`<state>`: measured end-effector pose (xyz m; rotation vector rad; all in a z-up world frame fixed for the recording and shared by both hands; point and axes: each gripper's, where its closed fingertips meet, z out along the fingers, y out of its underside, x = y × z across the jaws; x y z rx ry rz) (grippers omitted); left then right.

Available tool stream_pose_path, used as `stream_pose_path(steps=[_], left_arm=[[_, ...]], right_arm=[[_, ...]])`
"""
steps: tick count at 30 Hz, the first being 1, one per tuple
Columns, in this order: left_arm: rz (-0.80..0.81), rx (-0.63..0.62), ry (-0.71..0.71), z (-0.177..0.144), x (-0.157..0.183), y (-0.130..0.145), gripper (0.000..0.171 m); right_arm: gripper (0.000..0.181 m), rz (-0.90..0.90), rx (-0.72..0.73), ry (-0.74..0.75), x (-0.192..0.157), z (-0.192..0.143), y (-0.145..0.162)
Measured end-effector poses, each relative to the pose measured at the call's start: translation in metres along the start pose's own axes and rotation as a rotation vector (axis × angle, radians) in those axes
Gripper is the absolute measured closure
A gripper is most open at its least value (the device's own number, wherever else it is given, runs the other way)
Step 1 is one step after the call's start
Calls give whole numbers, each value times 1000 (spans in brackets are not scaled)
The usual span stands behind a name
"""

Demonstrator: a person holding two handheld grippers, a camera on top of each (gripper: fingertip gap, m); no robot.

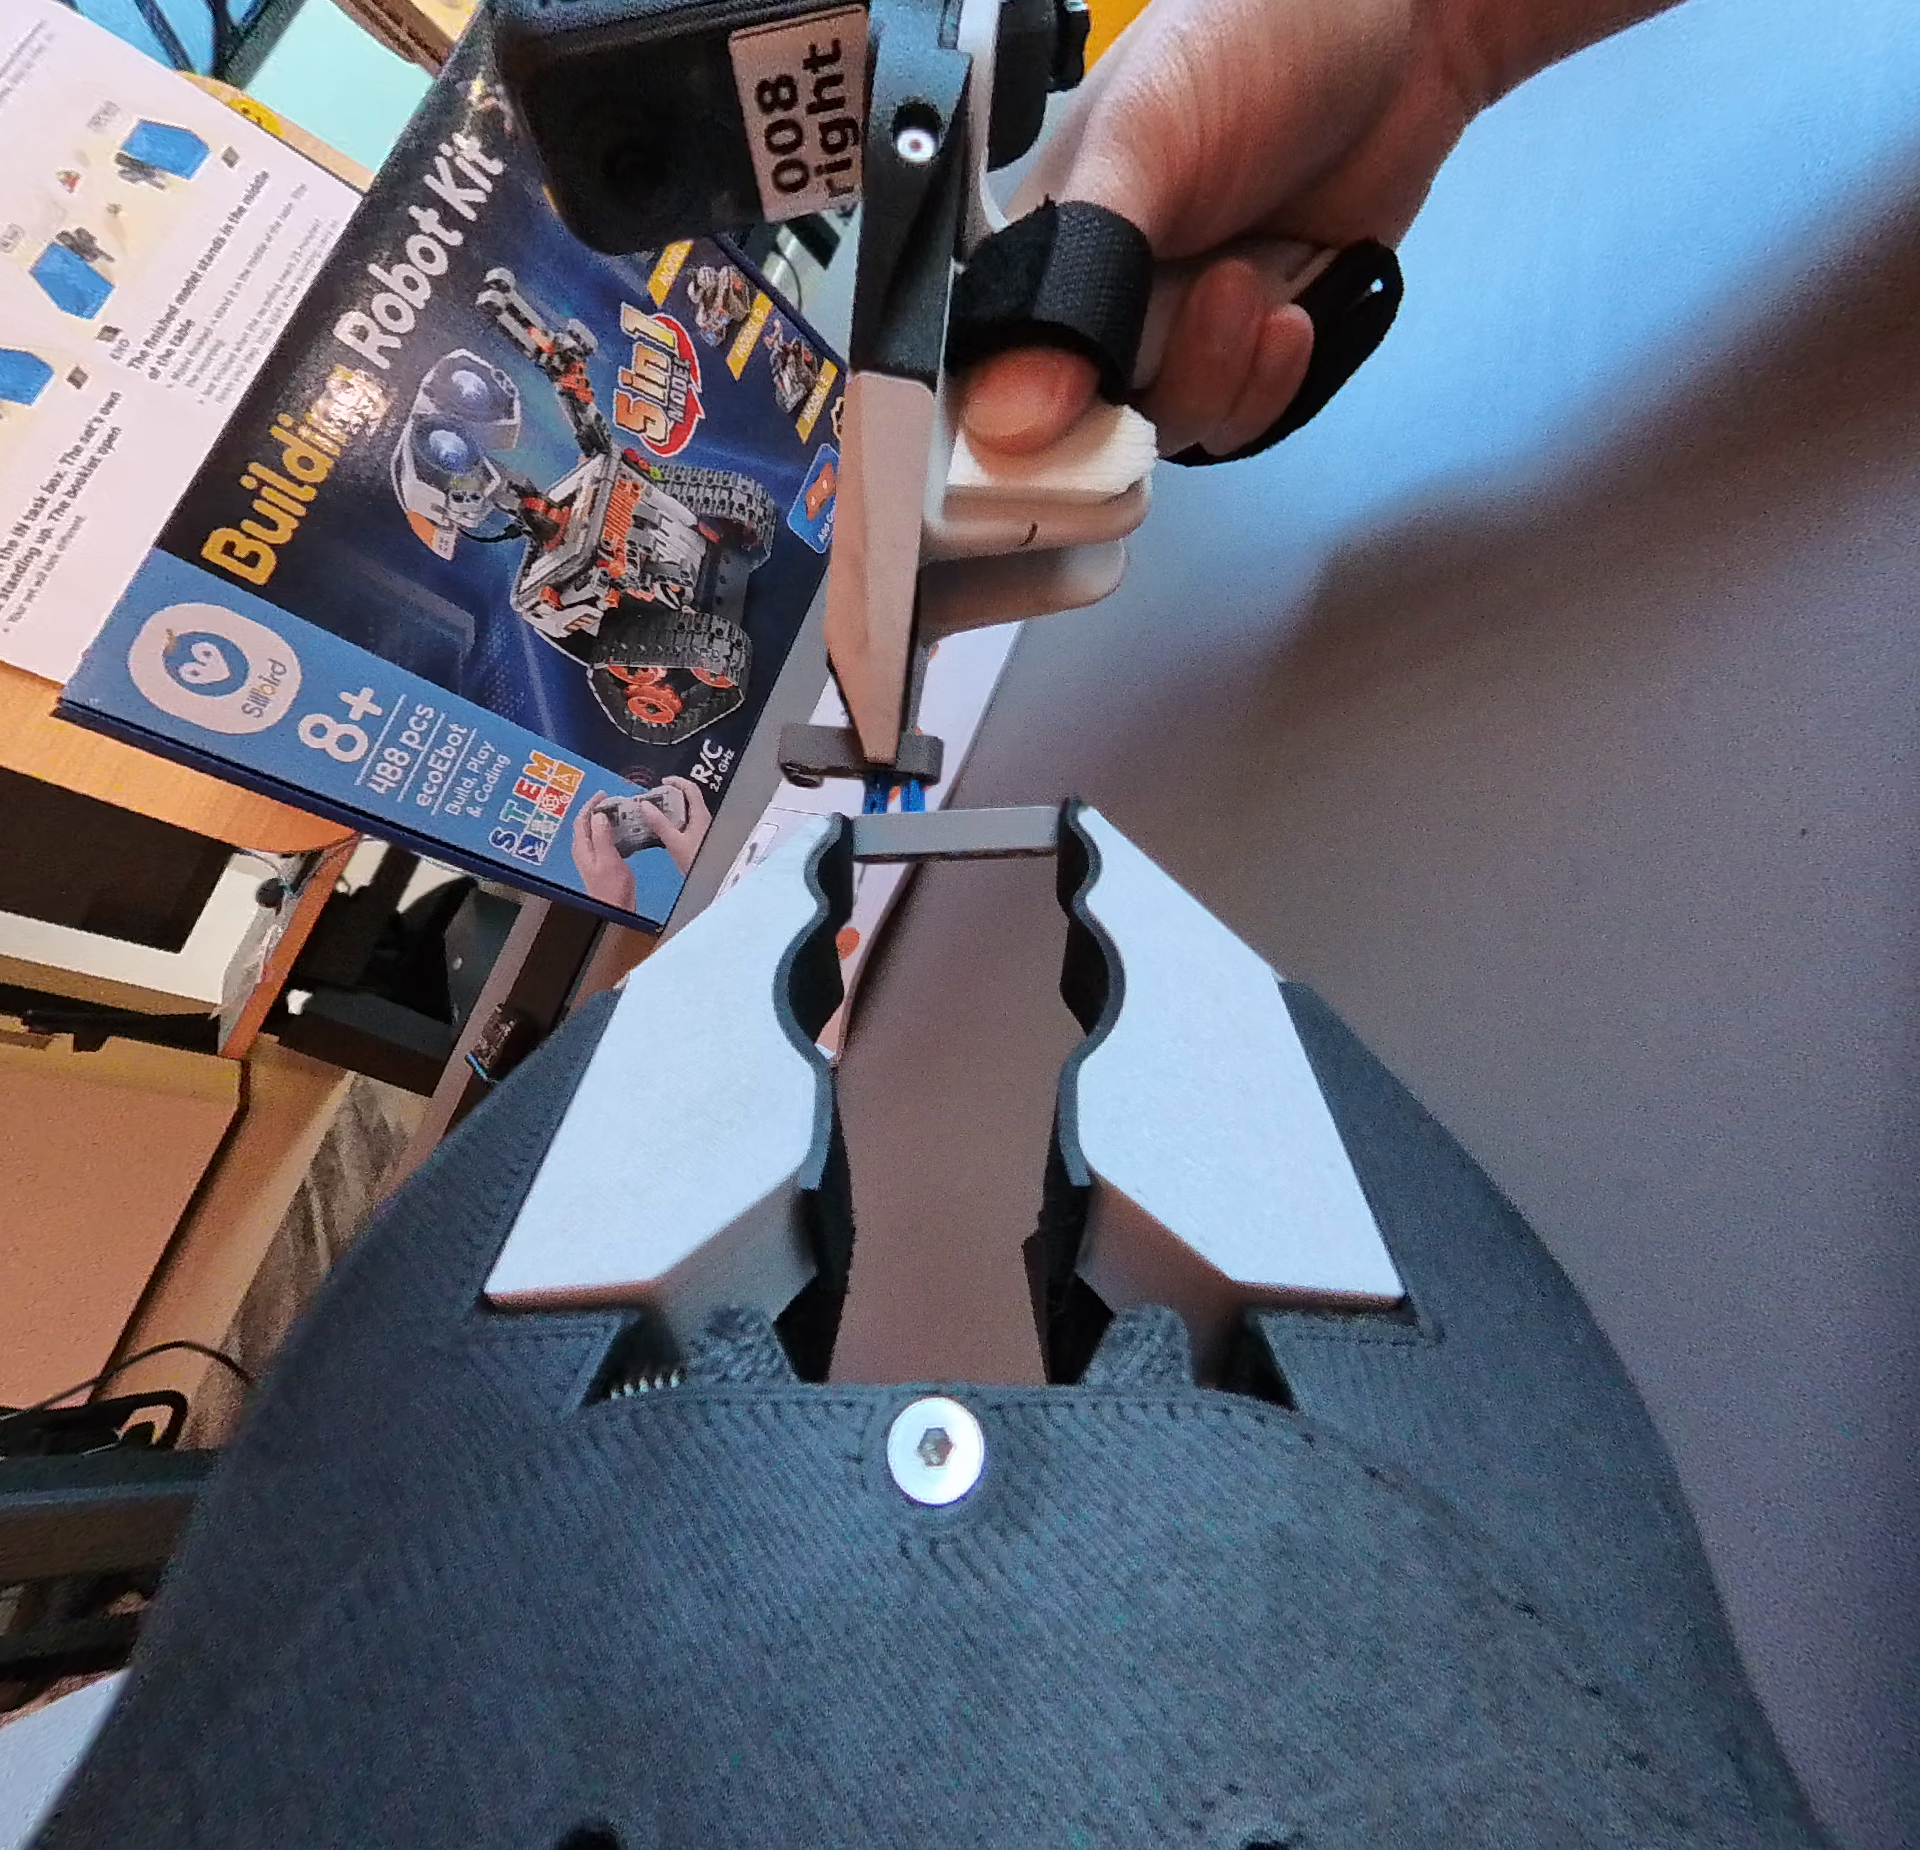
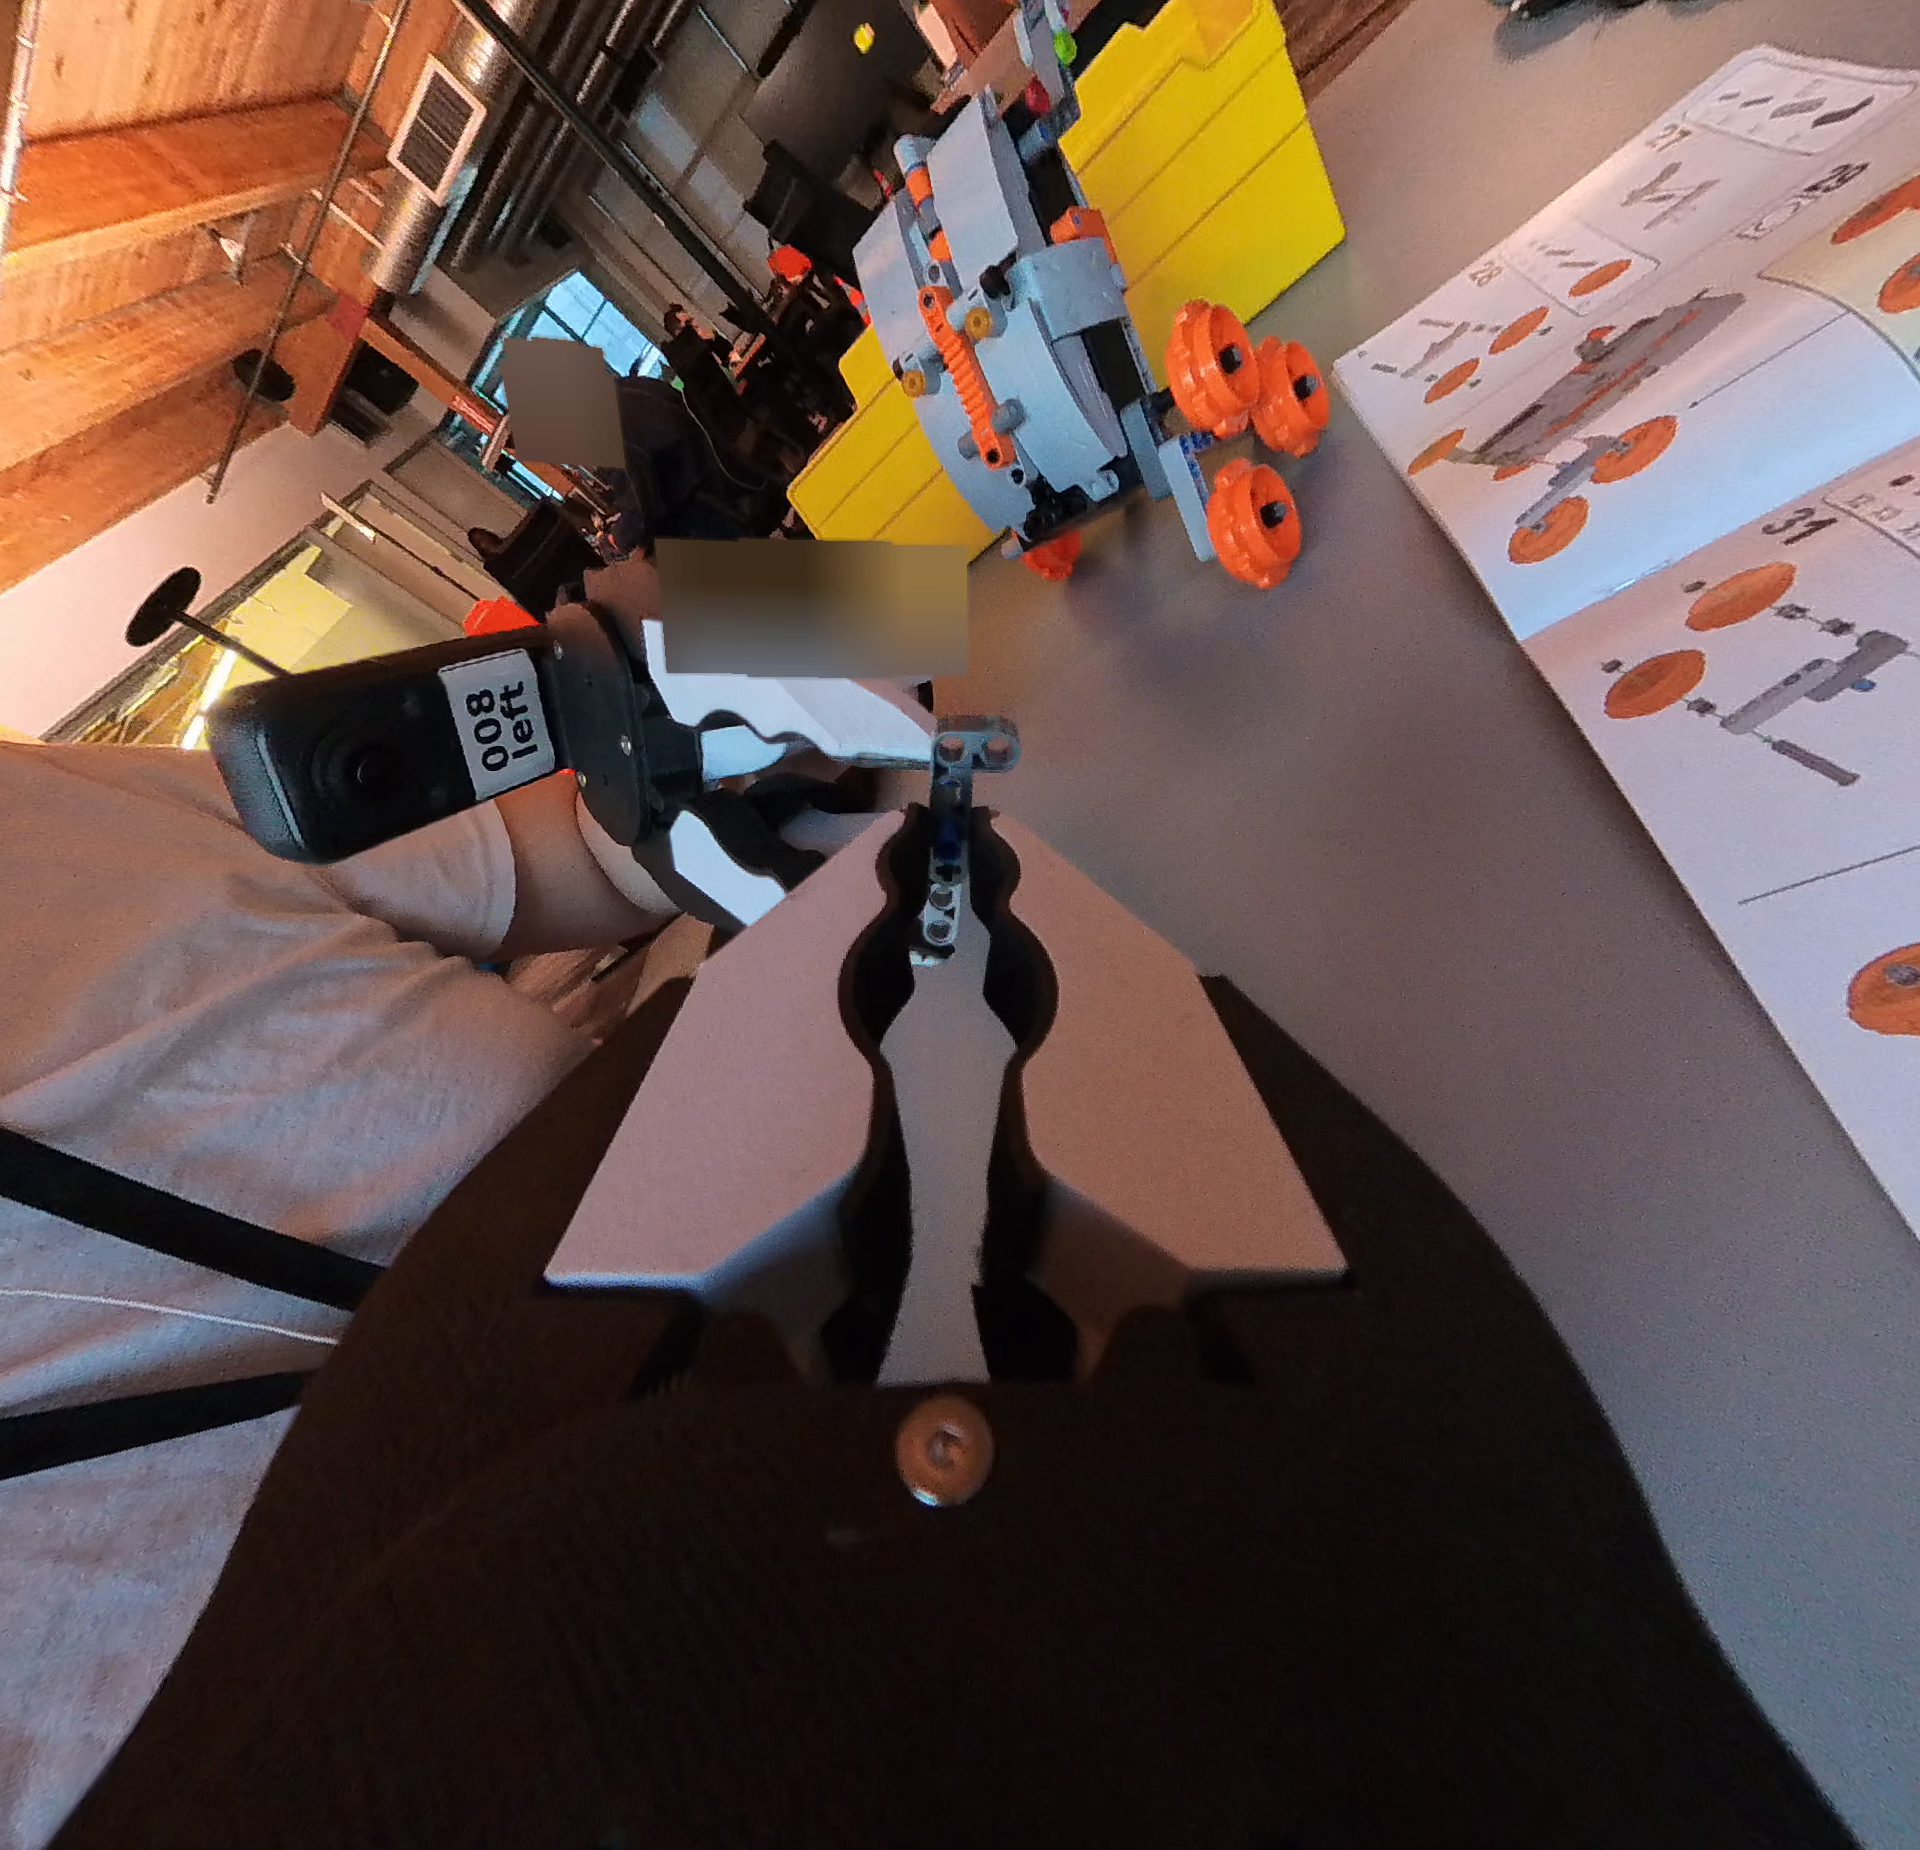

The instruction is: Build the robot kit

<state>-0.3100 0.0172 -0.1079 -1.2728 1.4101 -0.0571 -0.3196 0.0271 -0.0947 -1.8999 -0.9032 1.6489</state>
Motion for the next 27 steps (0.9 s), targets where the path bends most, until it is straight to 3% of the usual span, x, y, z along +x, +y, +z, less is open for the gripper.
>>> stream_pose_path(steps=[11,27], left_arm=[[9,36,54,-3,12,1,134],[-47,124,96,-10,18,-9,133]], right_arm=[[174,26,-52,-61,0,2,12],[174,185,-38,-274,-7,2,19]])
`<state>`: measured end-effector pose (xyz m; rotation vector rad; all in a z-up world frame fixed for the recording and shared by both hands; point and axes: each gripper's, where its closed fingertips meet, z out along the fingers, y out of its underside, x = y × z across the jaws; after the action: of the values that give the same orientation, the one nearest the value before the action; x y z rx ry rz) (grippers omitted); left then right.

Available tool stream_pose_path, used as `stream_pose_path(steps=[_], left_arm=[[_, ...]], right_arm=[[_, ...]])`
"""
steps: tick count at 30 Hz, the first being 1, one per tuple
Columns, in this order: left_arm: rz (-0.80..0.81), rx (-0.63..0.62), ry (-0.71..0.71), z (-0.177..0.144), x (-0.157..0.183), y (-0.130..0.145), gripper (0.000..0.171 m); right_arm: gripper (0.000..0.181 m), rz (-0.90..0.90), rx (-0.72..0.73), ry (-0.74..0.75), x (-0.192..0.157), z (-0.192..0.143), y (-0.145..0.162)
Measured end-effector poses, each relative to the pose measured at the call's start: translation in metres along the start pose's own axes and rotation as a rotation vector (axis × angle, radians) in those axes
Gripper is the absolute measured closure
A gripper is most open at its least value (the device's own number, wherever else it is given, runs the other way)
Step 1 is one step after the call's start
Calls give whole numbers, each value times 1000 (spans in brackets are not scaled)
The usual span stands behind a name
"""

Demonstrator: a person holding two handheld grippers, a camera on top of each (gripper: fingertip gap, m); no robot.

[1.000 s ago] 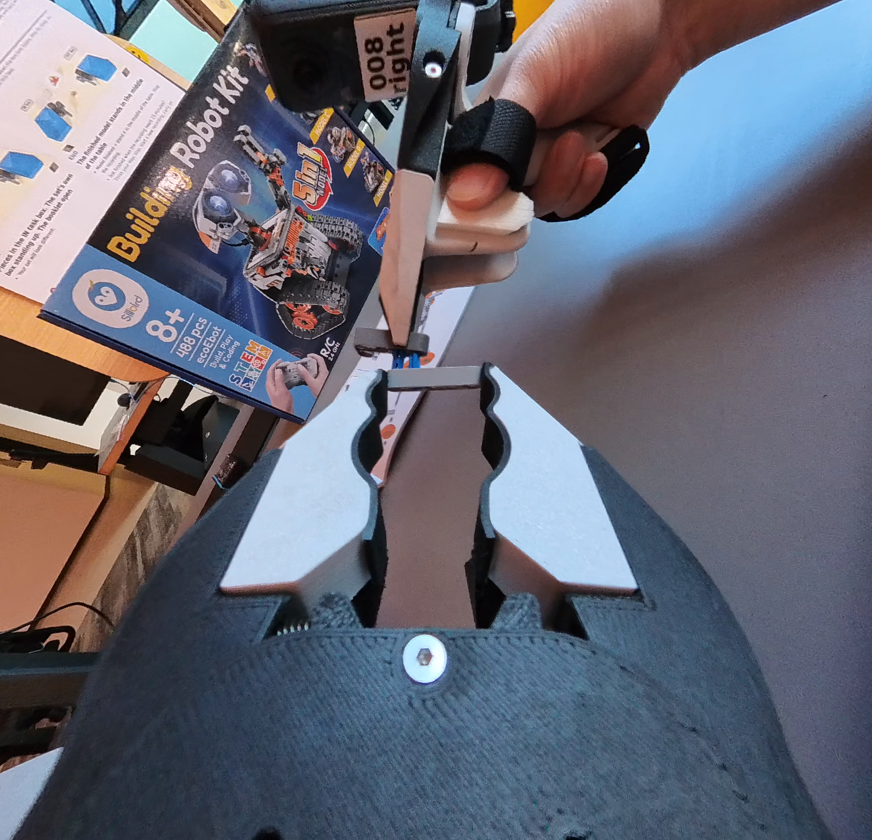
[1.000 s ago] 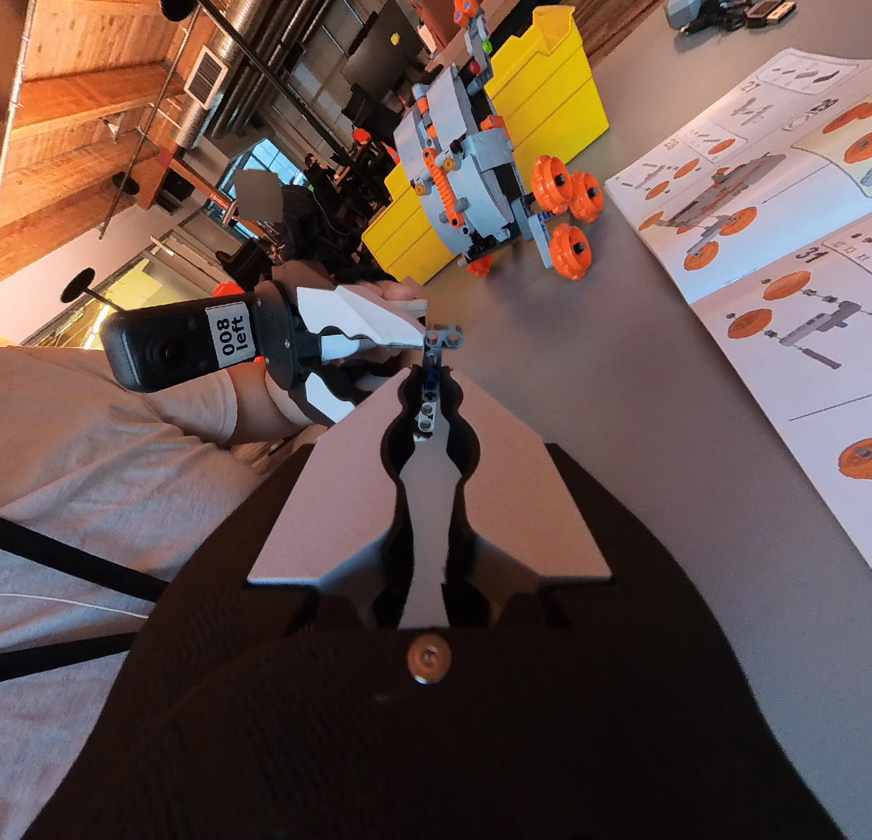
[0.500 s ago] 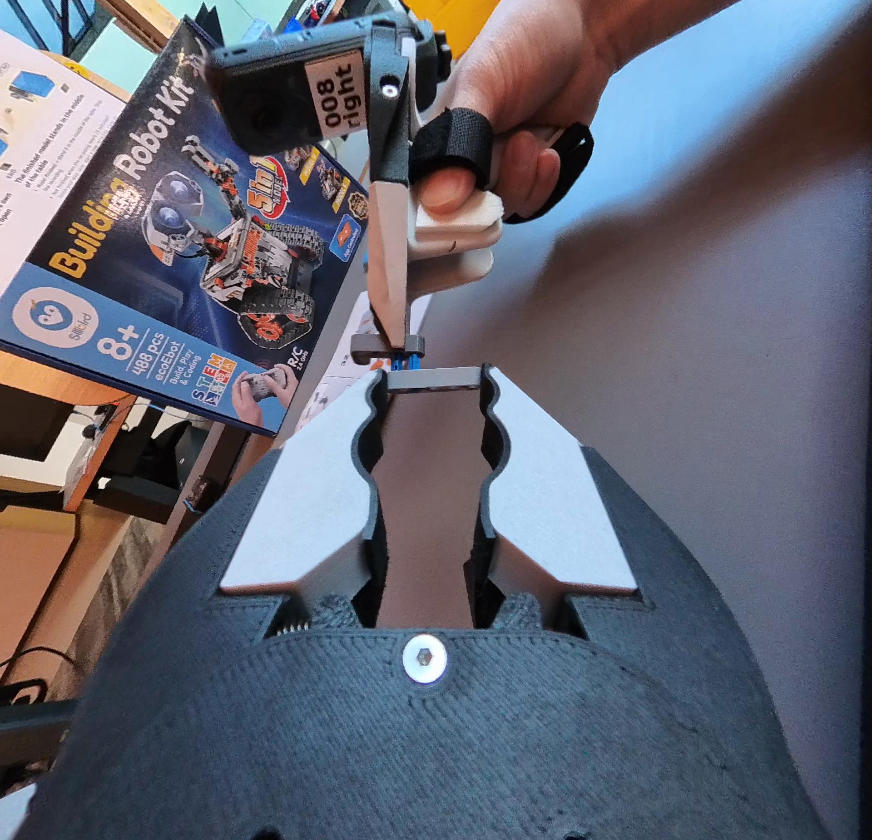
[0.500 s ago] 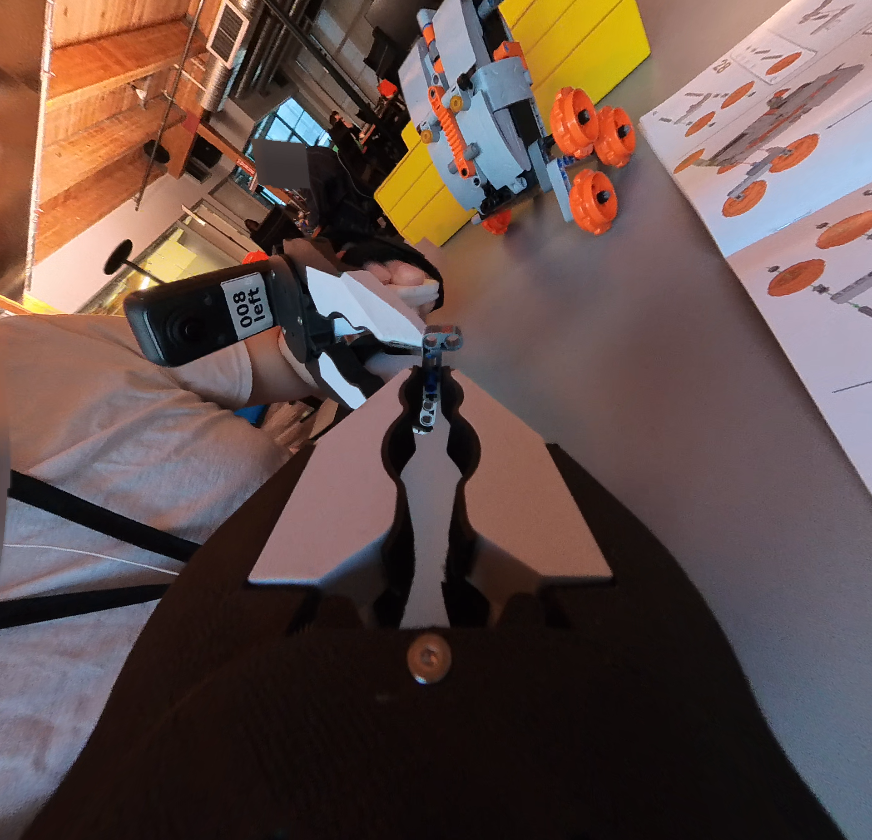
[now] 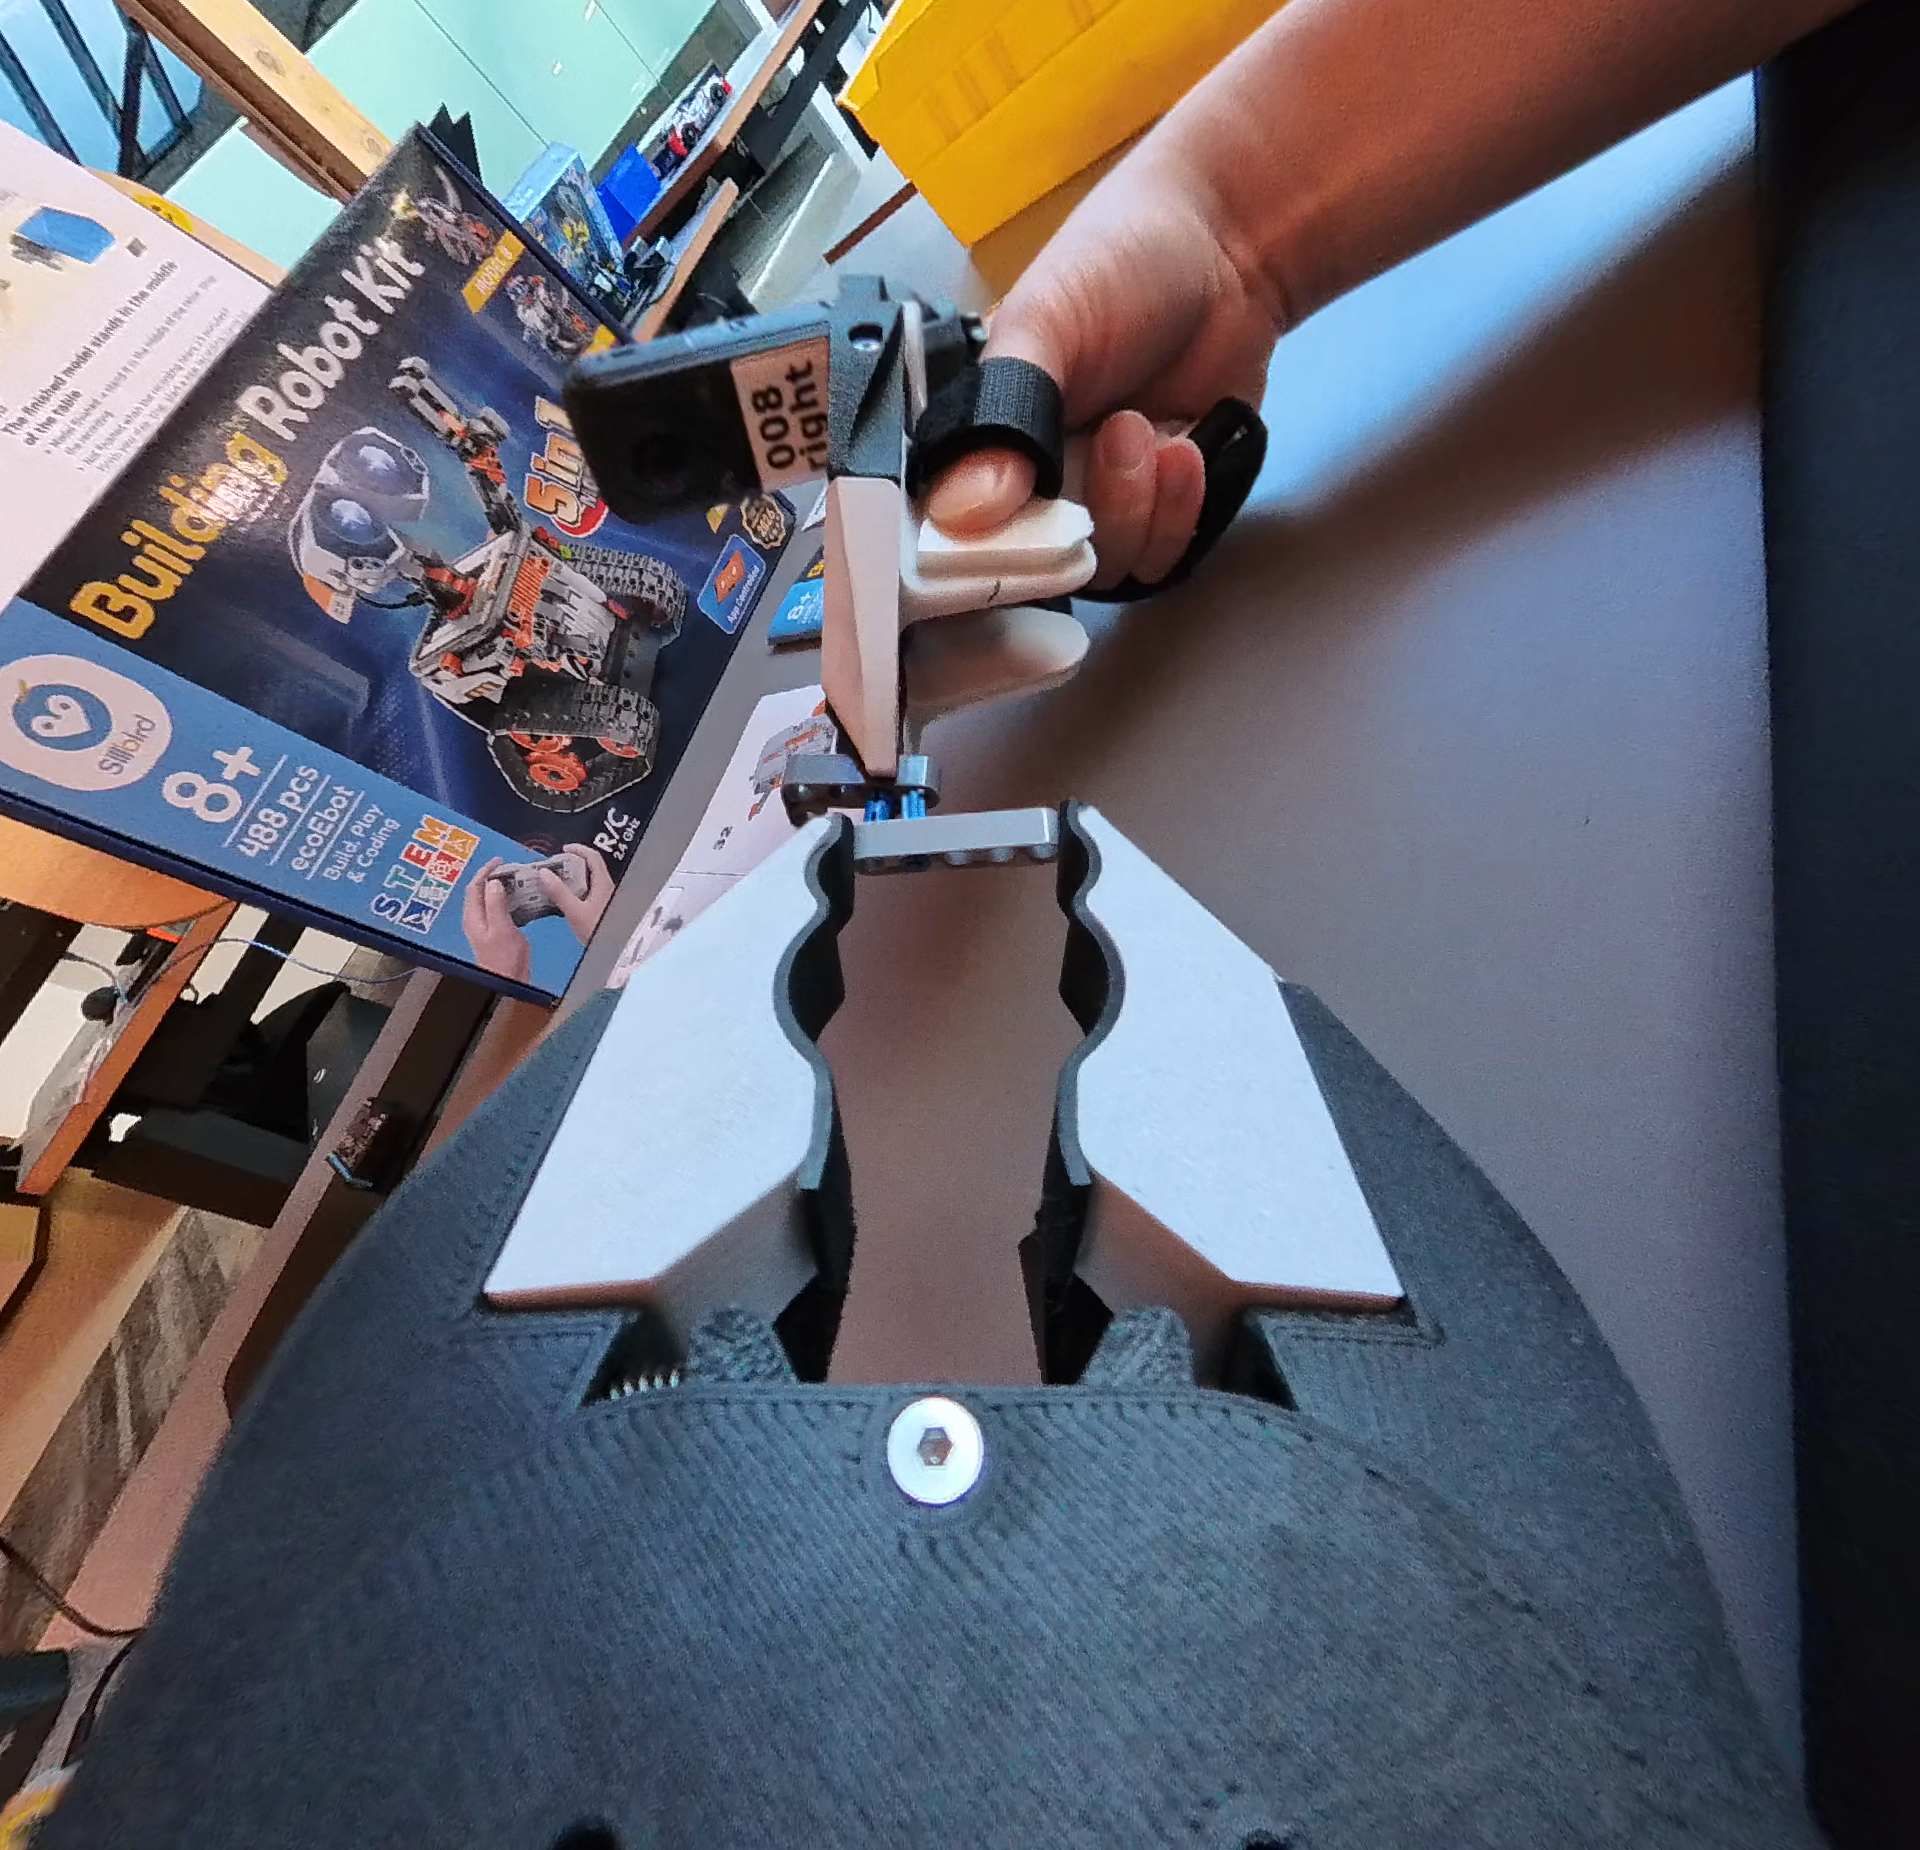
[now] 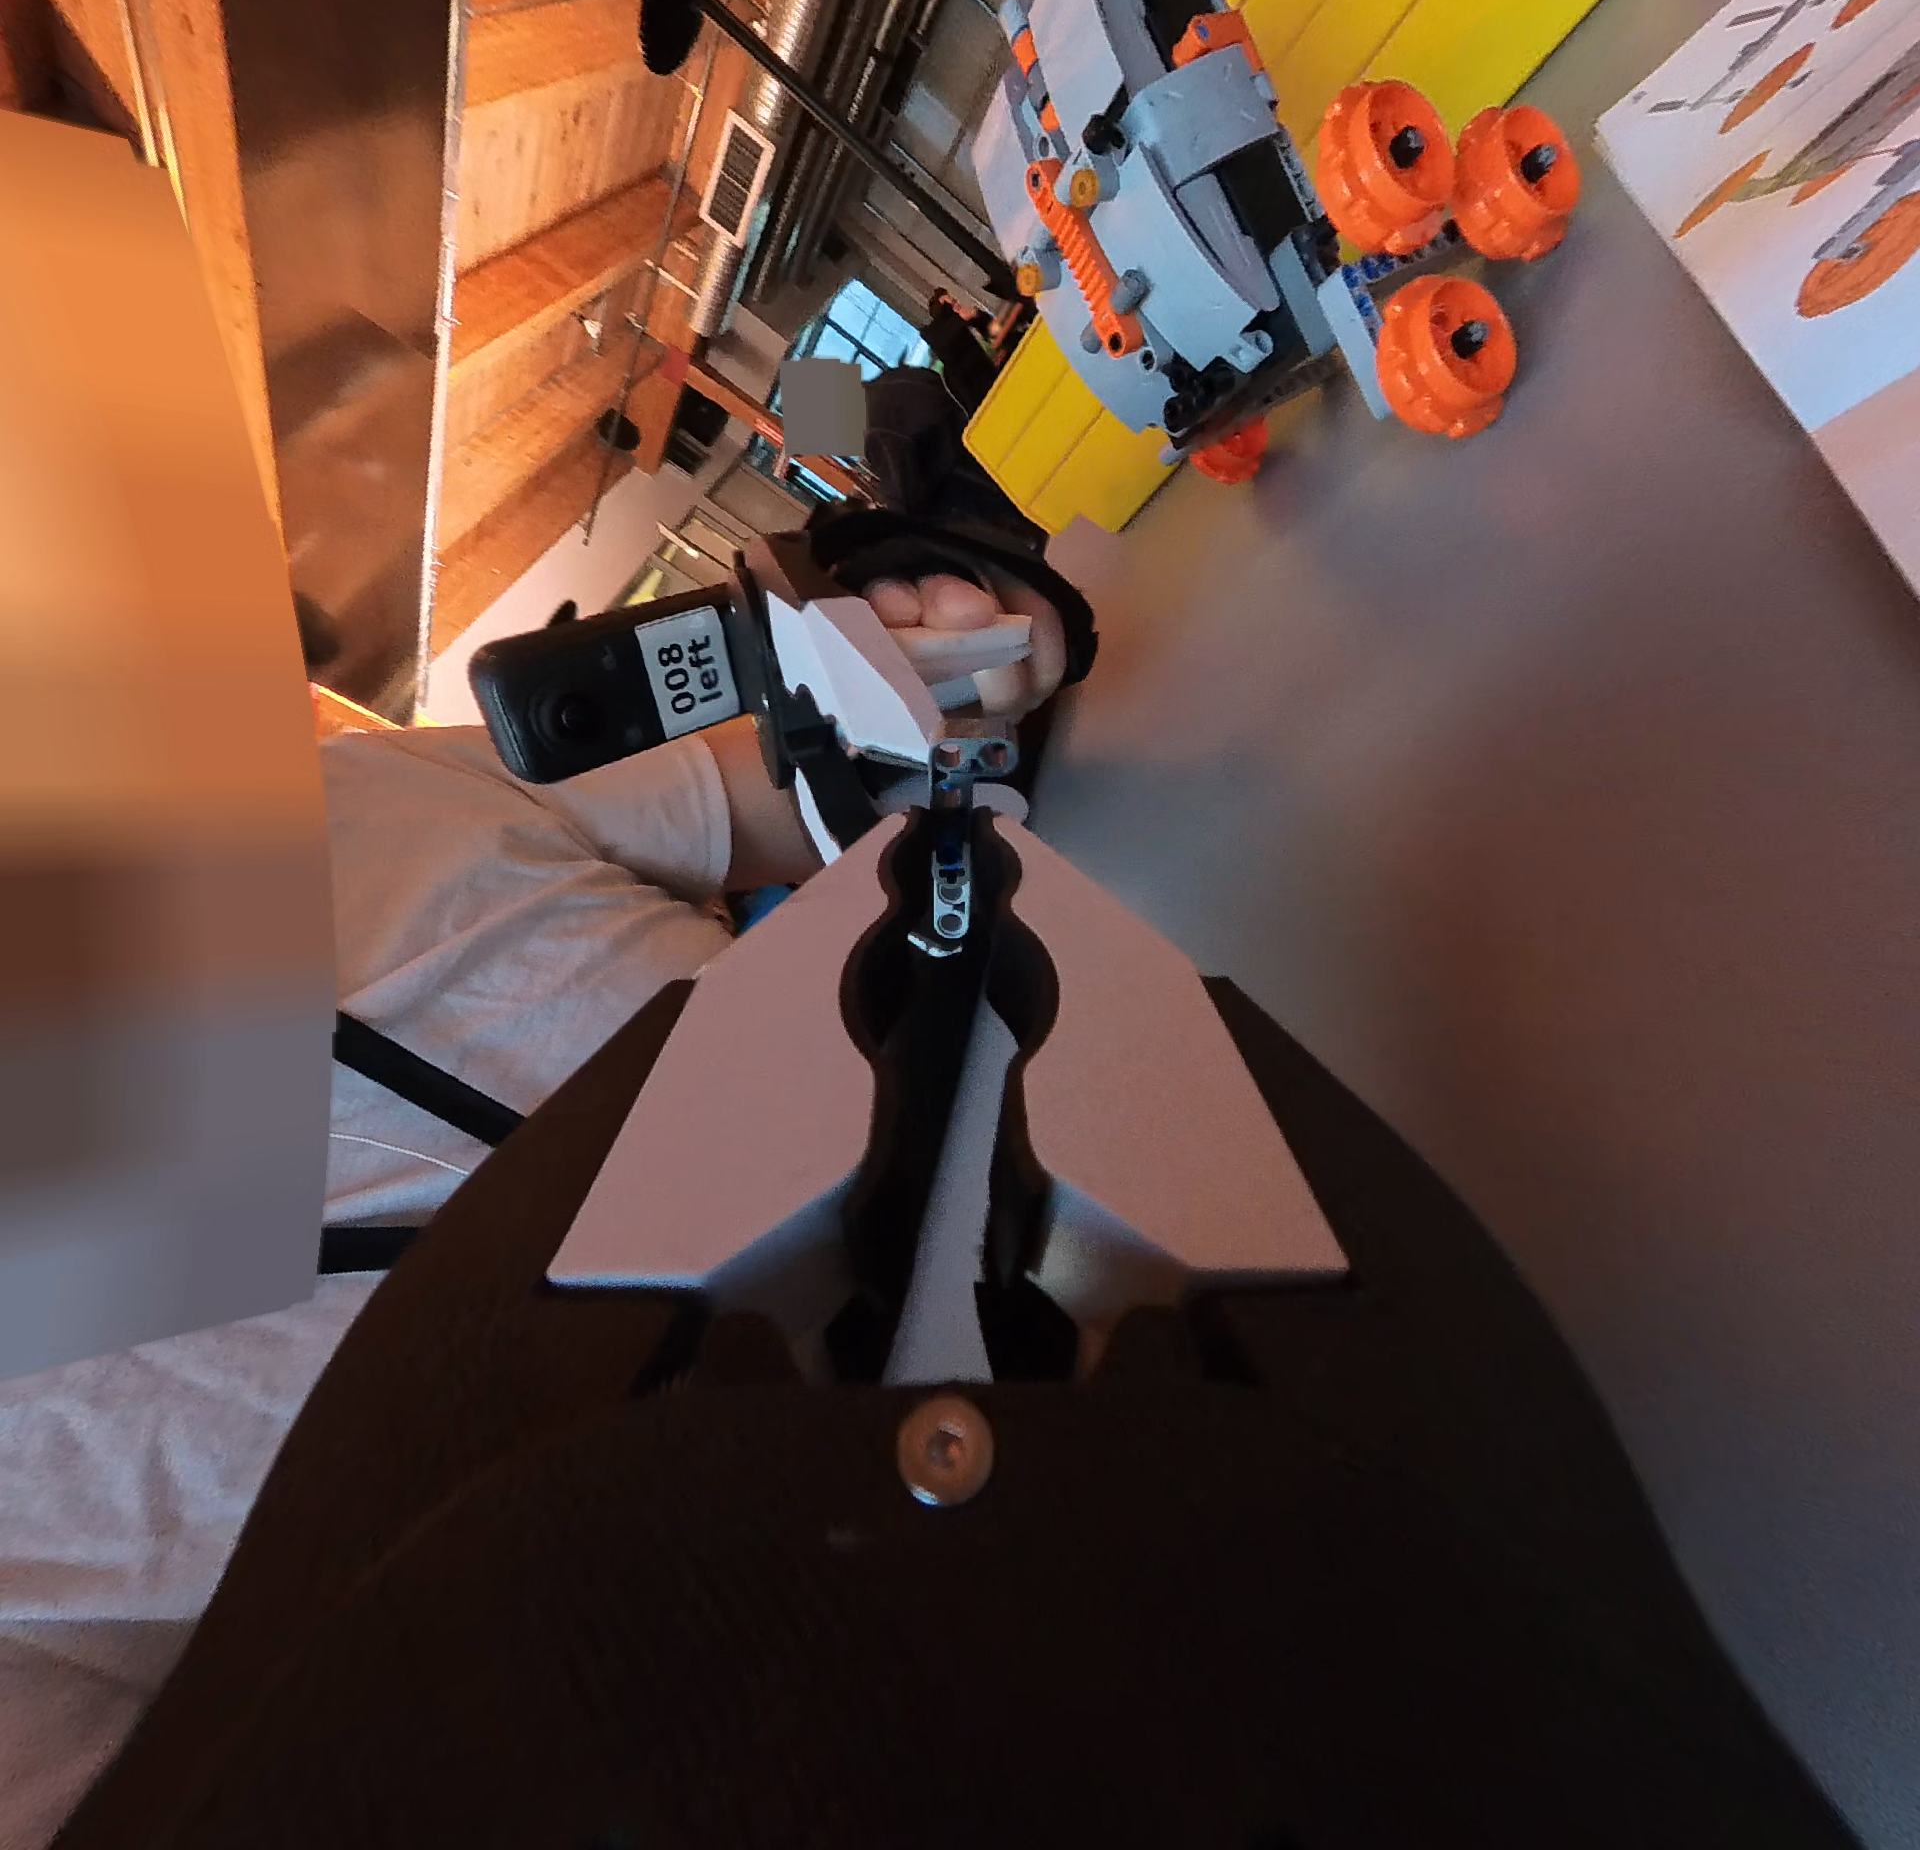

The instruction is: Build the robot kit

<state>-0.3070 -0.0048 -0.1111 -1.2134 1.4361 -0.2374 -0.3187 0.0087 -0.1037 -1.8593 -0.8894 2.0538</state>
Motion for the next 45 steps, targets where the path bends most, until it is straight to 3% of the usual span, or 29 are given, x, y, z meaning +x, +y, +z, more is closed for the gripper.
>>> stream_pose_path(steps=[9,10,12,13,17,19,23,27,30,33,35,41,43,45], left_arm=[[-3,51,-18,-8,0,-10,135],[17,103,-18,-9,0,-21,171],[64,95,-14,-1,7,-24,171],[75,77,0,-1,11,-21,171],[-16,104,-63,-11,-7,-13,171],[-82,129,-39,-9,-10,-11,171],[-153,215,-44,-15,-22,-20,171],[-253,245,-146,-59,-56,-40,171],[-370,32,-128,-95,-55,-13,160],[-481,-340,-78,-135,-35,44,152],[-531,-510,-96,-159,-26,74,150],[-815,-749,-90,-187,11,121,152],[-869,-759,-65,-184,22,121,148],[-905,-853,-16,-182,38,130,135]], right_arm=[[175,-15,11,-7,-4,4,-2],[174,-29,-100,19,1,15,17],[173,-51,-344,-5,-5,49,62],[174,-99,-389,19,-4,54,69],[174,-78,-234,211,24,16,39],[174,-92,-173,219,22,7,26],[174,-85,-173,217,24,6,26],[174,-68,-187,236,32,3,28],[174,-69,-171,245,33,1,25],[174,-68,-167,258,36,0,23],[174,-56,-165,258,38,1,22],[174,-58,-165,267,38,1,24],[174,-60,-168,270,38,0,25],[174,-59,-176,275,39,1,26]])
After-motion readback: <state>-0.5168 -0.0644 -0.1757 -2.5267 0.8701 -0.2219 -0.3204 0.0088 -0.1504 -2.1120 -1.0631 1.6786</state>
